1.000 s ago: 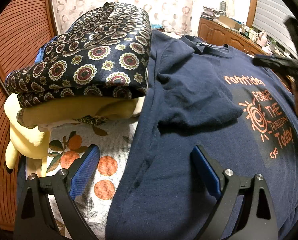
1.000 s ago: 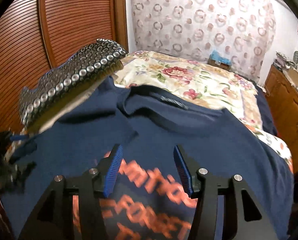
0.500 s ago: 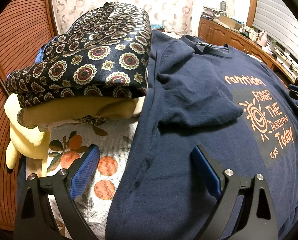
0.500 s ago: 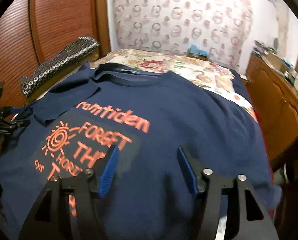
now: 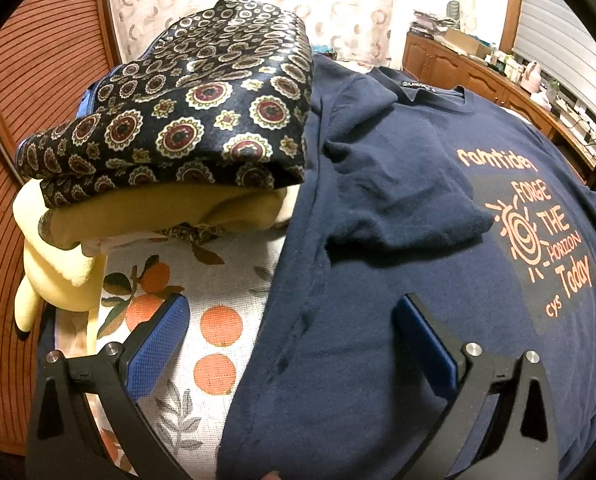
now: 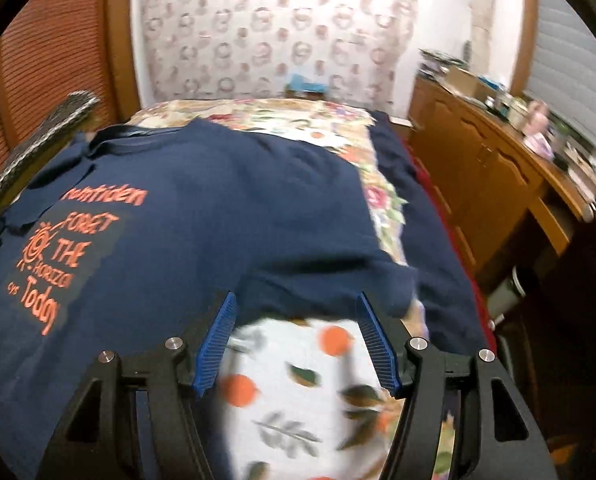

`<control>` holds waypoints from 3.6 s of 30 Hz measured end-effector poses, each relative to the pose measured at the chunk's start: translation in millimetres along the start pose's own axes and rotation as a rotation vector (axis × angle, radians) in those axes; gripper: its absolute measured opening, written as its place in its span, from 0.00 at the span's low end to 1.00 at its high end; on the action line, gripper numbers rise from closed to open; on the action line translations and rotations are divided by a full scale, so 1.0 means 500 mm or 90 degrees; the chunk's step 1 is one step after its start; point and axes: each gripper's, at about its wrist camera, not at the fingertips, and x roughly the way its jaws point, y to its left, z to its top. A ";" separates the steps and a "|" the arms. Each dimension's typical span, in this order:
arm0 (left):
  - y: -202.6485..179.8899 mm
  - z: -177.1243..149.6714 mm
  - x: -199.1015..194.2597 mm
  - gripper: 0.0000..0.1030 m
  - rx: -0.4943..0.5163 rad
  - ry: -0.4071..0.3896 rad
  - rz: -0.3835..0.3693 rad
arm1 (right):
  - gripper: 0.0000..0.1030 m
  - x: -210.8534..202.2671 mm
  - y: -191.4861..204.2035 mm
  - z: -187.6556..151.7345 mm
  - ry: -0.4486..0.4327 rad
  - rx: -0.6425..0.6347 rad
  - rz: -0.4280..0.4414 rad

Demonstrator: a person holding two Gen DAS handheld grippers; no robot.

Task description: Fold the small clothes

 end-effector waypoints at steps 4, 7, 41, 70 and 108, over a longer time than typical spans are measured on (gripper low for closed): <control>0.001 -0.002 -0.002 1.00 -0.001 0.000 0.001 | 0.62 0.011 0.004 0.002 0.013 0.025 -0.026; -0.003 -0.002 -0.002 1.00 -0.002 0.000 0.003 | 0.62 0.021 0.014 0.006 0.028 0.053 -0.023; -0.216 0.008 -0.180 1.00 0.035 -0.177 -0.133 | 0.11 0.045 -0.029 0.073 0.002 0.094 0.026; -0.259 -0.016 -0.189 1.00 0.056 -0.181 -0.150 | 0.40 -0.031 0.132 0.092 -0.039 -0.060 0.078; -0.246 -0.033 -0.168 1.00 0.037 -0.165 -0.148 | 0.03 0.021 0.260 0.208 -0.047 -0.097 0.168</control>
